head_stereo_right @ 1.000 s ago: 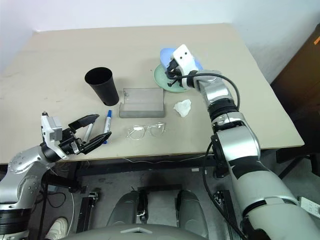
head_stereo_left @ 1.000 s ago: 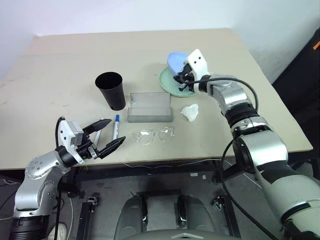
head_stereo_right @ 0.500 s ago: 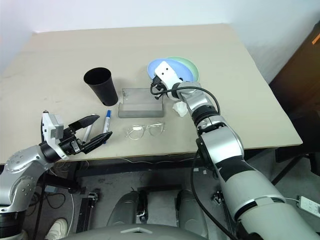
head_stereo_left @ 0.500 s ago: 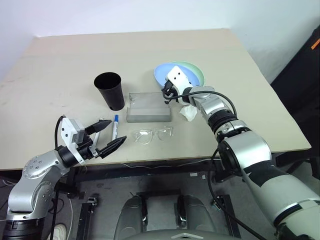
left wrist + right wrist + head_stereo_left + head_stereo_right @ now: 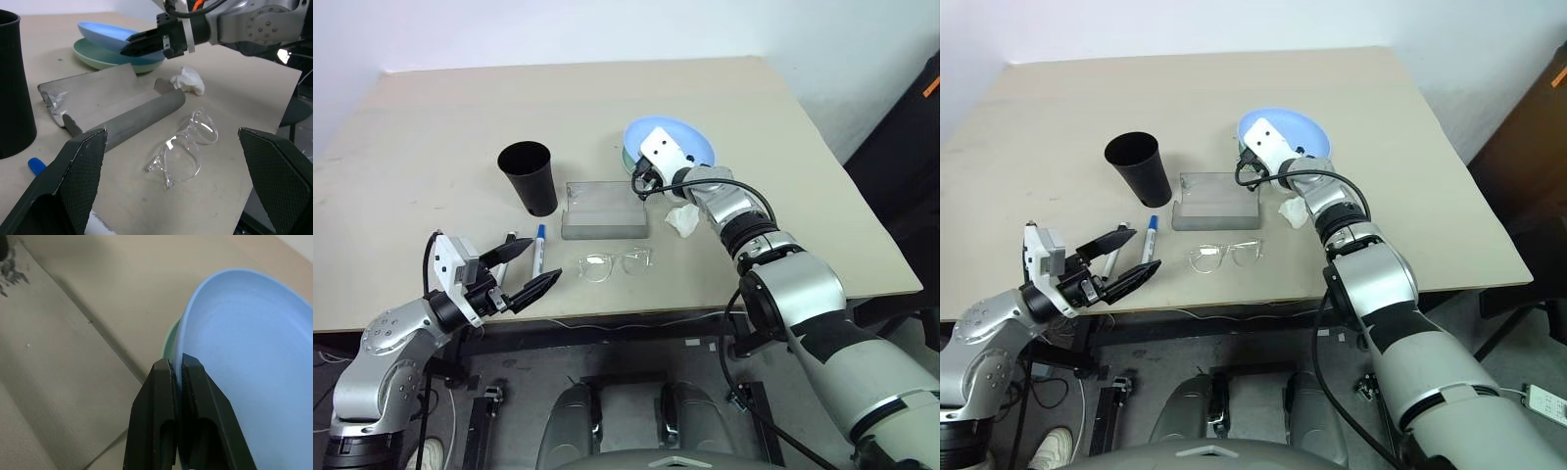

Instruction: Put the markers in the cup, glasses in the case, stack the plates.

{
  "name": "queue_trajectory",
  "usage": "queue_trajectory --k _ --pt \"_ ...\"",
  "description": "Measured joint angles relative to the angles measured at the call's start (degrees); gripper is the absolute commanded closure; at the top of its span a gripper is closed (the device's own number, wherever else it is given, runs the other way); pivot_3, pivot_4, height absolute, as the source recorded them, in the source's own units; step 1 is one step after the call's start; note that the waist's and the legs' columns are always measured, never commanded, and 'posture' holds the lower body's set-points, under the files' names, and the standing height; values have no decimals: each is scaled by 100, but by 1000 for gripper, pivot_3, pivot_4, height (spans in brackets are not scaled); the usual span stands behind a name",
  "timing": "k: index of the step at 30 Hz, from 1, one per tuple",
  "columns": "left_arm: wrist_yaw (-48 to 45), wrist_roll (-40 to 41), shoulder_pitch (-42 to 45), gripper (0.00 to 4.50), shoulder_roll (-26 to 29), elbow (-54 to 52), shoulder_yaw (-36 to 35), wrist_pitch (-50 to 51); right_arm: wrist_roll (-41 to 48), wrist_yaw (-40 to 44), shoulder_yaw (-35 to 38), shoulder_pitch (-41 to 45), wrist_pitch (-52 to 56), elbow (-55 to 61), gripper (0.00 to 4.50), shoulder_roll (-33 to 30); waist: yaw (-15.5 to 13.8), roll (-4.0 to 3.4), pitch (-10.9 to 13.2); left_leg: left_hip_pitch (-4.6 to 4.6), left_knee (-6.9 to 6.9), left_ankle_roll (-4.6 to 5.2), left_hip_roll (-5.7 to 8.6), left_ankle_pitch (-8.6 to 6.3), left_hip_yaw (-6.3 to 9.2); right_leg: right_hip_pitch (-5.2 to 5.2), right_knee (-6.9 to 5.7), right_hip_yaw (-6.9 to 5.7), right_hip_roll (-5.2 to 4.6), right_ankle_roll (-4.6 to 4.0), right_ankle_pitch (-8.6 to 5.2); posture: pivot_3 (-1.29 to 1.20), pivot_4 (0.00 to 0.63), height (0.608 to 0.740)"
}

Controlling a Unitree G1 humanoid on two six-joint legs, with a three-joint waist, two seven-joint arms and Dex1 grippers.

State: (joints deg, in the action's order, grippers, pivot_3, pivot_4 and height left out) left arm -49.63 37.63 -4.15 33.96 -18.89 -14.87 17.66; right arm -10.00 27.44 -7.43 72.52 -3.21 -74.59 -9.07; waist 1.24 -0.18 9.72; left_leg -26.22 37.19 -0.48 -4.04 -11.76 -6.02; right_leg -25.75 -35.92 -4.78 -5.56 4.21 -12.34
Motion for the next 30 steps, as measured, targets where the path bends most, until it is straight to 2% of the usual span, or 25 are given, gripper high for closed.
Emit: queue_trajectory --k 2,11,17,24,28,30 --pt "0 -11 0 0 -16 0 0 -37 -5 -51 1 5 -1 -5 3145 4 -2 0 0 1 0 0 0 0 1 0 -2 0 0 0 0 0 150 735" --pt "22 -17 -1 0 -19 -54 3 -47 5 -292 182 120 -21 -72 44 29 1 0 0 3 3 -1 0 1 3 0 -8 0 0 -4 -2 0 150 735" --pt "61 -13 -2 0 -18 -139 3 -41 232 137 470 322 105 -68 16 -64 -6 0 0 2 4 0 0 1 3 0 -8 0 0 -3 -2 0 150 735" --pt "-53 -17 3 0 -15 -49 2 -77 1220 1540 1322 504 1426 393 16 -879 -24 0 0 2 6 0 0 1 4 3 -5 0 0 -6 -4 0 150 735" --pt "-149 -112 5 0 -19 155 5 -184 1356 2345 1318 -131 1229 1210 16 -1236 -2 0 0 7 1 0 0 1 3 2 -6 1 0 -15 -9 0 150 735" --pt "-153 -147 18 0 -52 182 21 -220 1393 2530 1294 -496 1508 1518 16 -1333 -1 0 0 9 1 0 0 1 3 2 -10 1 0 -8 -5 0 150 735"
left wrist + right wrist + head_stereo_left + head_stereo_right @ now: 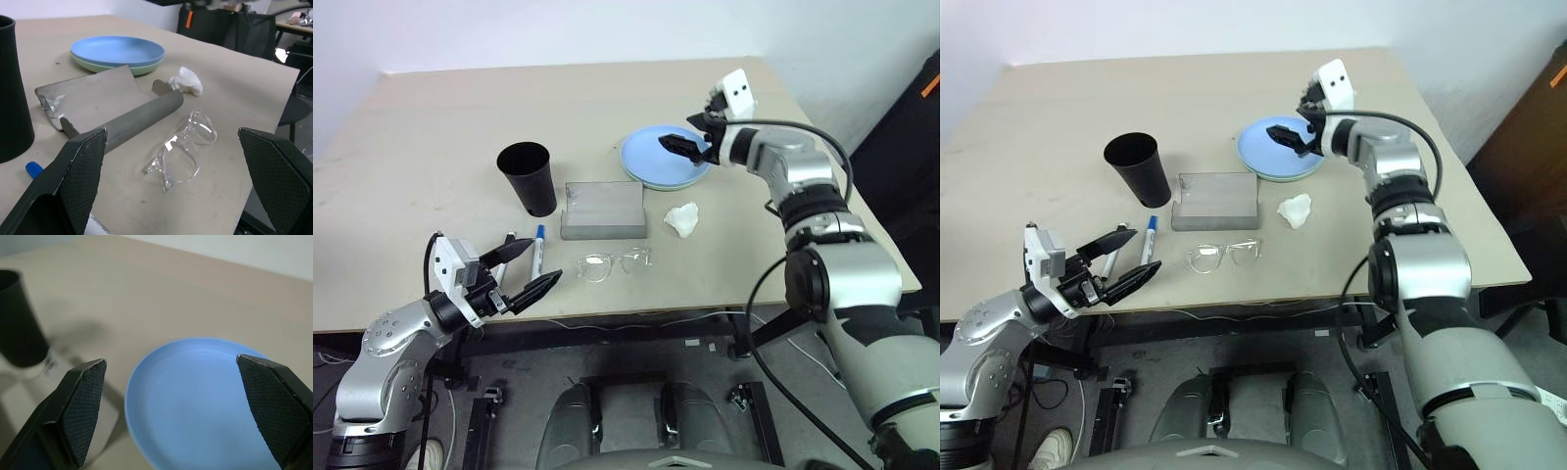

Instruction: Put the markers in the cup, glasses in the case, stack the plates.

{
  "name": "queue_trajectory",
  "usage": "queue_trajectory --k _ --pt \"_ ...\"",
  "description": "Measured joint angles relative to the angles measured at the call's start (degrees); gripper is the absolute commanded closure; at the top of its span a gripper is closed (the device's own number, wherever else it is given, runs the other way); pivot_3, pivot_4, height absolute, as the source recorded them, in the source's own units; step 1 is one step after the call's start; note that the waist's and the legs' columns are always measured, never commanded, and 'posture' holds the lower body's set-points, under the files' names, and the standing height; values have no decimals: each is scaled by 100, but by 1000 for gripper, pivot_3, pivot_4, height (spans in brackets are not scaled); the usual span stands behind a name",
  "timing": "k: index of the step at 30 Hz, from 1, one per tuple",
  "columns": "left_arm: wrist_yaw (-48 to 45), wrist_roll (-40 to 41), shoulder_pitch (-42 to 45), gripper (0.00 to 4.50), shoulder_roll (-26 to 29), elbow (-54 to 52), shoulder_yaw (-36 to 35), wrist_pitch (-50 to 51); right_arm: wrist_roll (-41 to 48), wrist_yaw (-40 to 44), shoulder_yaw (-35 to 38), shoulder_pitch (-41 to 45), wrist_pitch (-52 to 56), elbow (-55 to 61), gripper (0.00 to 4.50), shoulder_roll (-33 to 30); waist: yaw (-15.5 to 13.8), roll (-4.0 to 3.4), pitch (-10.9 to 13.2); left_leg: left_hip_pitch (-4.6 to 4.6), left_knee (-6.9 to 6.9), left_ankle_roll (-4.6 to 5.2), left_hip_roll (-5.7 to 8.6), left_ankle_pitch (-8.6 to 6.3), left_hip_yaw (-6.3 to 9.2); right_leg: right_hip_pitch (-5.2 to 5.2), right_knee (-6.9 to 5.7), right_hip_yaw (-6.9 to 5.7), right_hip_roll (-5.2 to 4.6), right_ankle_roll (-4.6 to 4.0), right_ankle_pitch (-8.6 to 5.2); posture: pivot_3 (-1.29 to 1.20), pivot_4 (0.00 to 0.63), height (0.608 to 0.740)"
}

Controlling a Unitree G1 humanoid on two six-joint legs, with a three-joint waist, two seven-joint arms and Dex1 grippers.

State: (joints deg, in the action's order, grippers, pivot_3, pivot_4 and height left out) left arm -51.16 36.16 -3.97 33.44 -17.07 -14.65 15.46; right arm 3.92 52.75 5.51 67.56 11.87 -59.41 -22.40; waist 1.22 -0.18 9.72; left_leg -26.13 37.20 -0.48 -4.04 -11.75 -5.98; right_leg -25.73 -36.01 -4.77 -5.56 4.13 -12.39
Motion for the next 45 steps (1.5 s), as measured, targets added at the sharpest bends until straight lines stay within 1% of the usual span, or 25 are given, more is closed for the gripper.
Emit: queue_trajectory --k 4,6,11,14,17,20,23,25,27,31,32,36,38,41,45 --pt "1 -45 -6 0 -30 2 36 -14 89 293 -113 -573 851 682 16 -205 -13 -2 1 0 3 0 0 0 0 0 -2 1 -1 -10 -5 0 150 735" --pt "-9 -52 20 0 -30 14 45 -14 94 290 -219 -843 1426 1156 16 -288 -12 -2 1 0 4 0 0 0 1 0 -2 1 -1 -12 -6 0 150 735" --pt "-77 -62 52 0 -27 87 47 -14 140 225 -468 -1254 2563 1770 16 -293 -14 -2 1 1 2 0 0 -1 3 -3 -2 2 -1 -14 -6 0 150 735" --pt "-101 -63 78 0 -27 115 47 -14 149 245 -650 -1454 2922 2063 16 -292 -20 -1 1 0 3 -1 0 -1 3 -2 0 2 -1 -14 -6 0 150 735" --pt "-116 -63 88 0 -26 118 47 -14 161 208 -753 -1575 3005 2258 16 -290 -23 -1 1 -1 3 0 0 -1 2 -3 0 1 -2 -14 -6 0 150 735" --pt "-123 -66 130 0 -24 124 47 -14 181 152 -802 -1641 2982 2369 559 -290 -24 -1 1 -1 3 -1 0 -1 3 -3 0 1 -1 -14 -6 0 150 735" --pt "-133 -75 137 0 -18 131 47 -16 187 53 -828 -1726 2823 2387 1507 -291 -24 -1 0 -1 3 -1 0 -1 2 -3 0 1 -1 -13 -6 0 150 735" --pt "-154 -103 137 0 -18 162 47 -36 195 36 -830 -1770 2760 2416 2285 -292 -24 -1 1 -1 3 -1 0 -1 2 -3 0 1 -1 -13 -6 0 150 735" --pt "-181 -144 135 0 -19 219 47 -97 209 43 -830 -1785 2737 2459 2914 -303 -25 -1 1 -1 3 0 0 -1 2 -3 0 1 -1 -13 -6 0 150 735" --pt "-222 -181 114 0 -50 362 45 -132 308 188 -832 -1823 2644 2797 4334 -442 -27 -1 1 -1 3 -1 0 -1 2 -4 1 1 -1 -13 -7 0 150 735" --pt "-222 -181 112 0 -60 376 45 -132 316 213 -833 -1825 2624 2854 4488 -474 -27 -1 1 -1 3 -1 0 -1 3 -4 1 2 -1 -14 -7 0 150 735" --pt "-241 -181 112 0 -79 476 33 -161 406 186 -757 -1807 2530 2960 4488 -579 -34 -1 1 -1 3 -2 0 -2 2 -5 1 1 -1 -14 -7 0 150 735" --pt "-252 -182 113 0 -79 543 29 -216 467 33 -646 -1634 2519 2901 4488 -582 -30 -1 1 -7 3 -2 0 -1 2 -13 1 2 -1 -15 -7 0 150 735" --pt "-258 -184 150 0 -79 570 28 -239 479 -426 -428 -1028 2264 2368 4488 -543 -7 -2 1 -10 1 -1 0 -1 0 -24 -2 6 0 -18 -5 0 150 735" --pt "-191 -181 204 0 -82 552 36 -222 414 -995 -261 -111 1621 1141 4488 -231 1 -1 1 -10 -4 0 0 -1 1 -25 -4 7 6 -17 -5 0 150 735"
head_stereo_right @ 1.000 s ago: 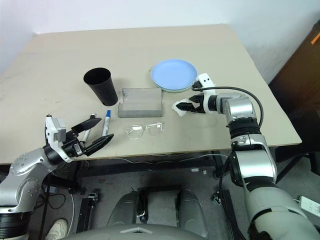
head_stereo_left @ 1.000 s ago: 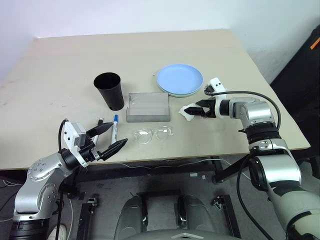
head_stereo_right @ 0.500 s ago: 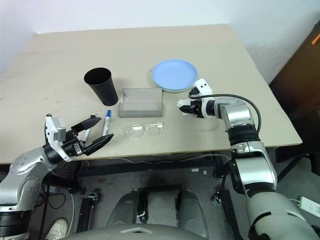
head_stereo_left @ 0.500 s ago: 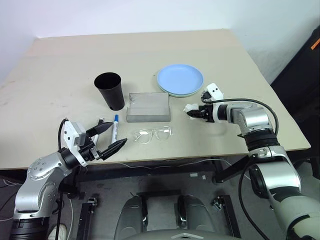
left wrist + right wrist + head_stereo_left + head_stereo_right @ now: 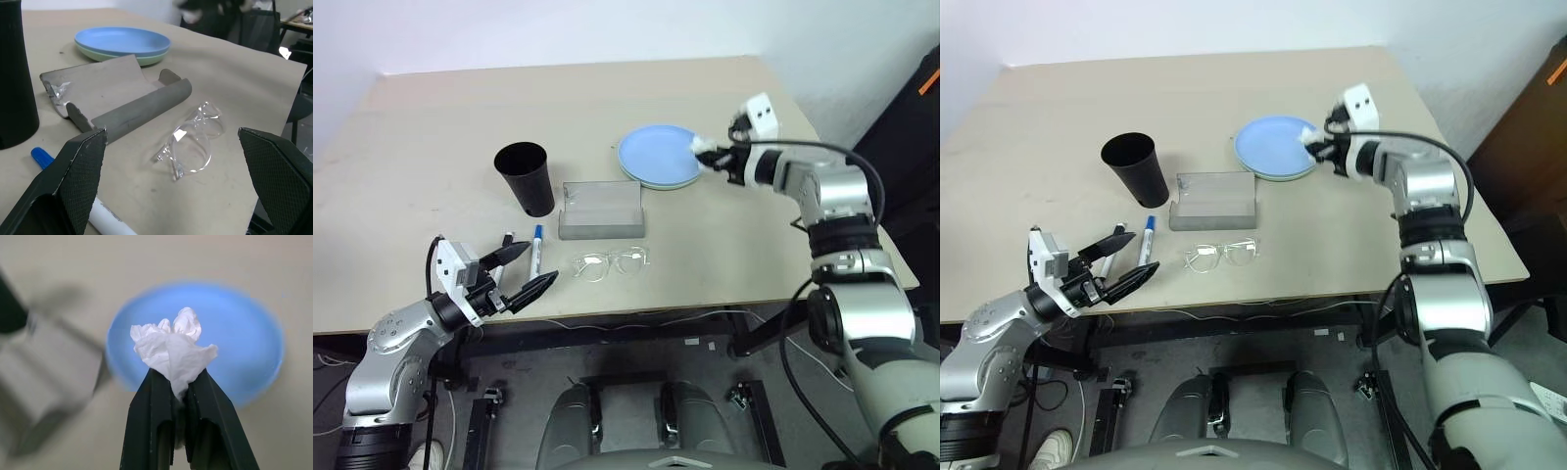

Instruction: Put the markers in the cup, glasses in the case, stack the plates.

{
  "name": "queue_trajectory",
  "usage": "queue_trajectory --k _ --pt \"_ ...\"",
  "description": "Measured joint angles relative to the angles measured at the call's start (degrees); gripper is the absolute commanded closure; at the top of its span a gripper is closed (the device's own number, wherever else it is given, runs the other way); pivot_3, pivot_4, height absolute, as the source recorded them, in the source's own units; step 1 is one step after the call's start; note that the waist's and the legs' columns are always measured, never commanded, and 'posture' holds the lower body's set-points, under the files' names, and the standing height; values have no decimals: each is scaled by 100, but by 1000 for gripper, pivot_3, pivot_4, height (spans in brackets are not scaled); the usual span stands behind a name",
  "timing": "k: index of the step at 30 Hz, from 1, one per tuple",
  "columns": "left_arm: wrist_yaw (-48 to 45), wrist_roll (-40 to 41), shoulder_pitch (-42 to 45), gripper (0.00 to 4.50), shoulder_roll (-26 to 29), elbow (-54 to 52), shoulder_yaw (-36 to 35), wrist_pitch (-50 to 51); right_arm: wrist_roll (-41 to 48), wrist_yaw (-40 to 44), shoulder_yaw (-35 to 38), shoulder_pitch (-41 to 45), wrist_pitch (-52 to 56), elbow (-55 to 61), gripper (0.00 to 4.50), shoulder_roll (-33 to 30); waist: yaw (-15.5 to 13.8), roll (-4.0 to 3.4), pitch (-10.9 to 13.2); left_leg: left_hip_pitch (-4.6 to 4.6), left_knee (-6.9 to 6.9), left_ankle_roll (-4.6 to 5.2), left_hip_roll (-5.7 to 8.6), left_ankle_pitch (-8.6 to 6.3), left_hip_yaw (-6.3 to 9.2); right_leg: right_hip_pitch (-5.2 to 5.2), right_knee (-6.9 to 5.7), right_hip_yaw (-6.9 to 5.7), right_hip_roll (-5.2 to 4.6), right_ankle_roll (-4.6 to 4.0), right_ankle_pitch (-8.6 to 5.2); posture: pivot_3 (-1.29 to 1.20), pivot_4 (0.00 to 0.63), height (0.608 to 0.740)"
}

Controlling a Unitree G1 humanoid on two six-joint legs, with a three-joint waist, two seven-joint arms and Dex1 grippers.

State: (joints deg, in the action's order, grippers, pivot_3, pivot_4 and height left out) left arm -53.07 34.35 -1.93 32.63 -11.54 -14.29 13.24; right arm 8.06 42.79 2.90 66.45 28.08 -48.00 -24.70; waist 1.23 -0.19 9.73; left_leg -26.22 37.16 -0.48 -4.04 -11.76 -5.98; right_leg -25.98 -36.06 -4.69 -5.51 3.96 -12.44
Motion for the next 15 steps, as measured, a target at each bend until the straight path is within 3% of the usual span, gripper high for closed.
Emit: queue_trajectory --k 6,12,15 --pt "210 70 52 0 -52 -94 2 156 -171 -1193 160 552 -936 -2004 4488 535 -25 0 1 -14 4 1 3 1 -4 -2 6 0 -2 21 10 0 150 735" --pt "324 96 49 0 -32 -290 1 267 -236 -1807 327 860 -1284 -2651 4488 854 -2 0 1 -11 4 2 3 2 -3 -5 -1 3 -2 23 11 0 150 735" --pt "362 118 5 0 -29 -355 -11 279 -271 -1941 387 907 -1396 -2715 3565 950 -3 0 1 -9 4 1 3 2 -2 -4 -4 3 -2 22 11 0 150 735"
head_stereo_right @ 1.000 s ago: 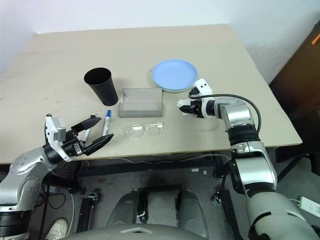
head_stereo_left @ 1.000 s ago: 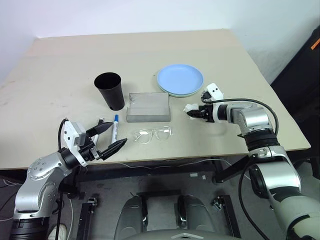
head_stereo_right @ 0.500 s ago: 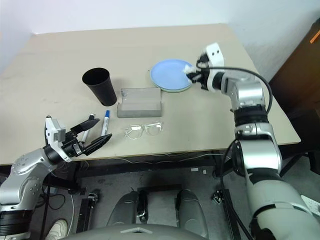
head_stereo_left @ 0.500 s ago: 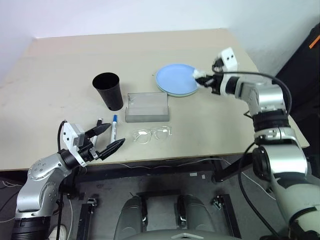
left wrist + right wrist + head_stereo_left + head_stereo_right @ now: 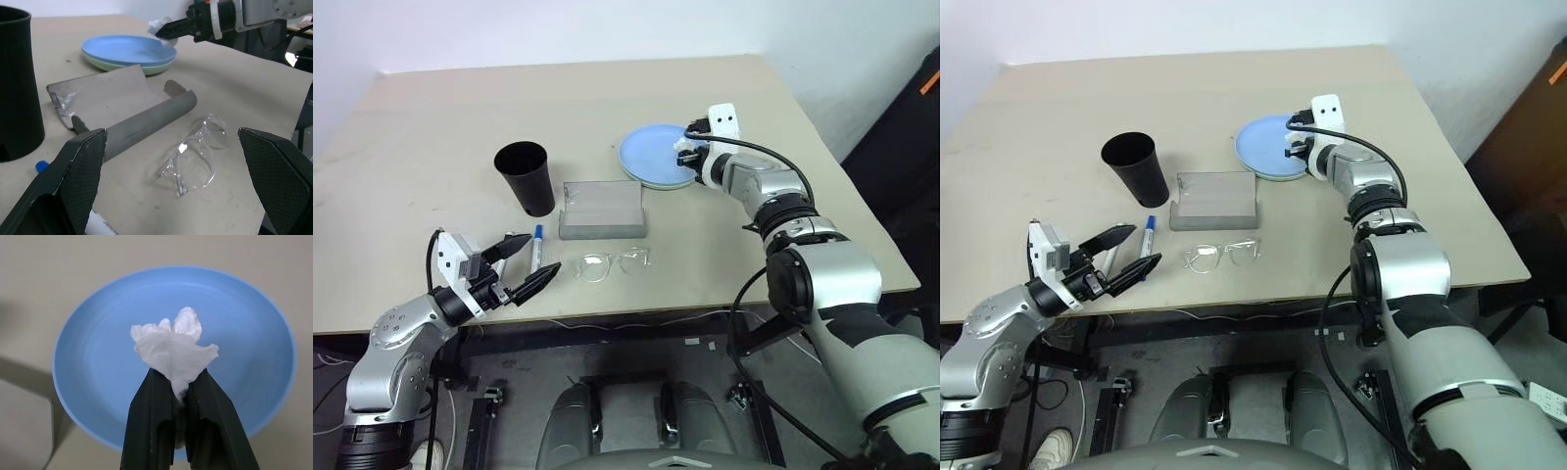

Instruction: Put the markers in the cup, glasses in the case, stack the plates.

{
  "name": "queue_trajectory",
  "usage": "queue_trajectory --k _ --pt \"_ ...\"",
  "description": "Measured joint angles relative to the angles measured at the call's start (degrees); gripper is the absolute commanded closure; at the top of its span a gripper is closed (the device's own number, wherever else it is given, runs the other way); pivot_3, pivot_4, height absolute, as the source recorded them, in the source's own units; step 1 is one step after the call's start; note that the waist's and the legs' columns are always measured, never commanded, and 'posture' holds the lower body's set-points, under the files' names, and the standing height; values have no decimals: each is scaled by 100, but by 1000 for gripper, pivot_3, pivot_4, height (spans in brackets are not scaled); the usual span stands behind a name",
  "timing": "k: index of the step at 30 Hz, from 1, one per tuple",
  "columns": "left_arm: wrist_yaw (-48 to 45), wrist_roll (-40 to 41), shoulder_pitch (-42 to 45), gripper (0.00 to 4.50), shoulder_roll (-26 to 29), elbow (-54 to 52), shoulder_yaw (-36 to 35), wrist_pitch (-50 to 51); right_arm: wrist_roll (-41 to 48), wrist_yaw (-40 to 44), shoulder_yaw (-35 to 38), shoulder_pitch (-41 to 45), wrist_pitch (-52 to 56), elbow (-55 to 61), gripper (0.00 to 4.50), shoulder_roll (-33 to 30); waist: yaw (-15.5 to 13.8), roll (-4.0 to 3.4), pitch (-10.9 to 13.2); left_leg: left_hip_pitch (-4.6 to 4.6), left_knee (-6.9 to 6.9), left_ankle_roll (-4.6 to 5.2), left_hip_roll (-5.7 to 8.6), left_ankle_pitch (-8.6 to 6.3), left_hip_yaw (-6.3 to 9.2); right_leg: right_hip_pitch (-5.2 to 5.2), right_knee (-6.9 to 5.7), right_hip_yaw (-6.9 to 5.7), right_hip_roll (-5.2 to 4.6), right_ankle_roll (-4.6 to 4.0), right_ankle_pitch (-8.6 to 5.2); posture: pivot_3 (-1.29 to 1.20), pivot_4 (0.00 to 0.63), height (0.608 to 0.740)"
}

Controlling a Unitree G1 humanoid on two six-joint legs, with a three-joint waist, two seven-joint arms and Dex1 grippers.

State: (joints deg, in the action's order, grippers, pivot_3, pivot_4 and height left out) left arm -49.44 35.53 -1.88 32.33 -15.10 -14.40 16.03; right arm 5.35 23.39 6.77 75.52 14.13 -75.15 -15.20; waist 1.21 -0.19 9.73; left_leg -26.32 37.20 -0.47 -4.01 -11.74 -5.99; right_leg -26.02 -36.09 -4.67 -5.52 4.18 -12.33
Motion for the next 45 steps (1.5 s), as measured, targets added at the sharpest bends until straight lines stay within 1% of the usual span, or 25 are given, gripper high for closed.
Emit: queue_trajectory --k 1,2,10,14,16,20,22,24,27,30,33,39,42,45 --pt "4 0 -51 0 0 -30 -2 0 -8 -14 23 3 -16 -12 3286 30 0 0 0 0 0 0 0 0 0 0 0 0 0 0 0 0 150 735" --pt "6 -1 -82 0 0 -49 -1 0 -12 -15 39 4 -32 -35 2849 46 0 0 0 0 1 0 0 0 0 0 1 0 0 0 0 0 150 735" --pt "38 -1 -144 0 0 -72 -3 -8 -77 34 51 122 -95 -63 162 58 -3 0 0 -1 2 0 0 0 0 0 1 0 0 0 0 0 150 735" --pt "-10 -2 -130 0 0 -53 -3 -33 -186 246 26 167 -217 -61 162 9 -2 0 0 -1 2 0 0 0 1 0 1 0 0 0 0 0 150 735" --pt "-20 -3 -124 0 0 -19 -3 -39 -248 510 -27 184 -249 -45 162 -52 -4 0 0 -1 2 0 0 0 0 1 1 0 0 0 0 0 150 735" --pt "-43 1 -87 0 -1 43 -4 -64 -330 1662 -270 180 -200 245 162 -244 -2 -1 0 -1 2 0 0 0 1 1 1 0 0 1 0 0 150 735" --pt "-48 13 -63 0 0 42 -39 -71 -318 2472 -475 110 23 713 162 -327 -3 -1 1 -1 1 0 0 0 1 0 1 0 0 1 0 0 150 735" --pt "-84 18 -84 0 41 42 -101 -72 -277 3350 -744 -158 411 1590 162 -475 -6 0 0 -1 0 0 -2 0 3 0 1 0 0 1 0 0 150 735" --pt "-173 87 -193 0 159 43 -282 -37 -270 3981 -1108 -721 877 2745 162 -604 -8 0 0 -1 1 0 -2 0 3 0 1 0 0 0 -1 0 150 735" --pt "-269 241 -308 0 317 40 -495 84 -252 4217 -1388 -1251 1361 3702 162 -631 -10 -1 0 -2 3 -1 -2 -1 2 -6 -3 0 -1 -10 -6 0 150 735" --pt "-387 372 -494 0 510 -37 -658 210 -188 4371 -1678 -1585 1888 4751 162 -686 -4 -1 0 -2 1 -2 -3 -1 3 -11 -3 0 -1 -19 -10 0 150 735" --pt "-619 636 -945 0 710 -326 -899 483 -185 4369 -2449 -2131 2823 6579 162 -830 -20 0 0 -4 -1 -16 -3 -10 3 -19 1 0 -3 -24 -13 0 150 735" --pt "-693 636 -981 0 734 -314 -952 490 -113 4349 -2730 -2217 3201 7097 162 -829 -33 0 0 -5 -1 -21 -3 -13 2 -26 2 0 -4 -32 -15 0 150 735" --pt "-763 638 -995 0 760 -308 -952 504 -71 4334 -2976 -2217 3371 7337 162 -848 -30 2 -1 -3 0 -22 -3 -14 3 -35 9 -1 -5 -38 -12 0 150 735"
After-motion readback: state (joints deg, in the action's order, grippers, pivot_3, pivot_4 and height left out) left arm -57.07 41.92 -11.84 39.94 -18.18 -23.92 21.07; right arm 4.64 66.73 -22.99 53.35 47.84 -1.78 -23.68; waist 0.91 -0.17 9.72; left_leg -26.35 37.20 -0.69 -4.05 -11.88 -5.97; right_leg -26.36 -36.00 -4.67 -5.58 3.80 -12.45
